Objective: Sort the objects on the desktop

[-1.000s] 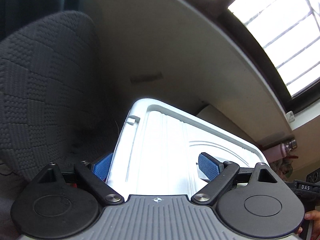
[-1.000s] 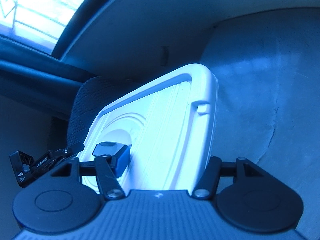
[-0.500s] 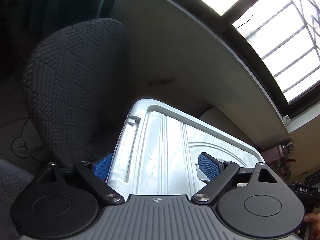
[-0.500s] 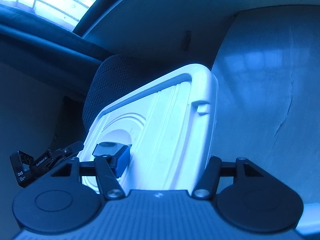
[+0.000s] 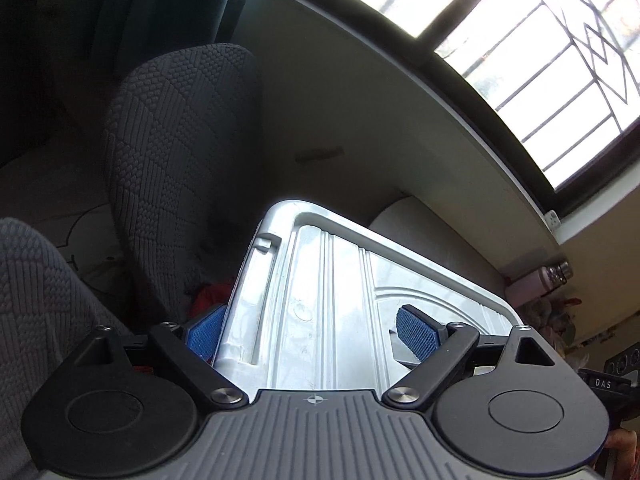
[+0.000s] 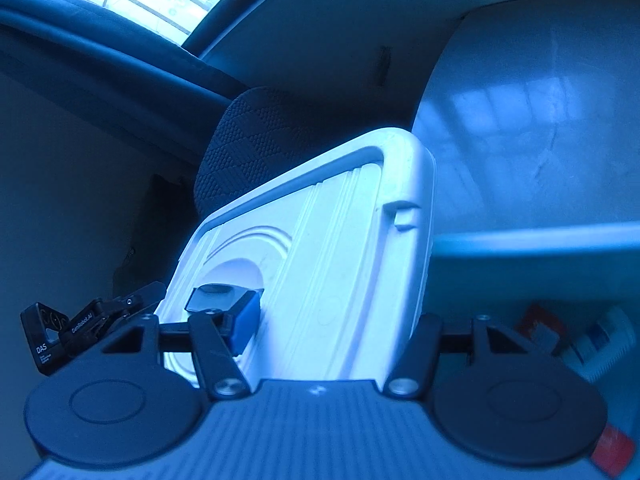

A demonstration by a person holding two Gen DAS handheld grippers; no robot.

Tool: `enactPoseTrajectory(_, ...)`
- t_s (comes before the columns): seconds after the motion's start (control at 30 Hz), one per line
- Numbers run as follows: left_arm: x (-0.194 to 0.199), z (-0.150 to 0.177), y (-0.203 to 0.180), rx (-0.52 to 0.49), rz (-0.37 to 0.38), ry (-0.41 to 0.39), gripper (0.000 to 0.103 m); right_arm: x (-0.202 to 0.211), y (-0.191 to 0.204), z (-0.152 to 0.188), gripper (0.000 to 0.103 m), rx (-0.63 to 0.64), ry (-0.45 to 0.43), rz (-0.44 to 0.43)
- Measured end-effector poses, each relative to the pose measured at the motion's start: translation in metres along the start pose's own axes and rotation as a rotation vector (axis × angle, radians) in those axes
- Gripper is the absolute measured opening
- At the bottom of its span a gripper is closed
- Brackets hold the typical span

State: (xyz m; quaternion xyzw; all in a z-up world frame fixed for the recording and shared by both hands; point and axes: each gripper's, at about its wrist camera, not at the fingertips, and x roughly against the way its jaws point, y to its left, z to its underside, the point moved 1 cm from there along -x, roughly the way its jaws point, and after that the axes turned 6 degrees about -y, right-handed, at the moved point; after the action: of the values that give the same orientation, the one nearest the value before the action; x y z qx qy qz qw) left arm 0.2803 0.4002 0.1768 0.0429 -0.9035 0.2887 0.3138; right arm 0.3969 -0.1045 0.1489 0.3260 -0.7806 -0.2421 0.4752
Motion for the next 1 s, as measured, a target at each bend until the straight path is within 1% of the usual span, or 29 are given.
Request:
enactPoseTrajectory(0.1, 0.025, 0.026, -0.013, -0.019, 0.006, -0.016, 0.091, 0.026, -0.003, 0.021, 0.061, 0.011, -0.019, -0.007)
enactPoseTrajectory(0.23, 0.063, 0.069, -0.026, -0.028, 0.022, -0.035, 0.091, 0.061, -0.003, 0.056, 0.061, 0.031, -0.049, -0.012)
enactPoseTrajectory(0.5, 0.136, 0.177, -0.053, -0.057, 0.051, -0.035, 0.091, 0.134, -0.018, 0.155, 0.061, 0.016, -0.091, 0.000)
enactPoseTrajectory(0.67, 0.181, 0.237, -0.075, -0.074, 0.076, -0.022, 0.091, 0.182, -0.029, 0.216, 0.061, -0.004, -0.117, 0.009)
enactPoseTrajectory(0.77, 0.203, 0.267, -0.082, -0.081, 0.085, -0.017, 0.091, 0.204, -0.037, 0.246, 0.061, -0.019, -0.123, 0.004)
enactPoseTrajectory(0.87, 0.222, 0.294, -0.086, -0.094, 0.077, -0.017, 0.091, 0.219, -0.043, 0.270, 0.061, -0.032, -0.125, -0.001)
enactPoseTrajectory(1.0, 0.243, 0.317, -0.086, -0.095, 0.079, -0.020, 0.091, 0.237, -0.048, 0.296, 0.061, -0.042, -0.134, -0.010)
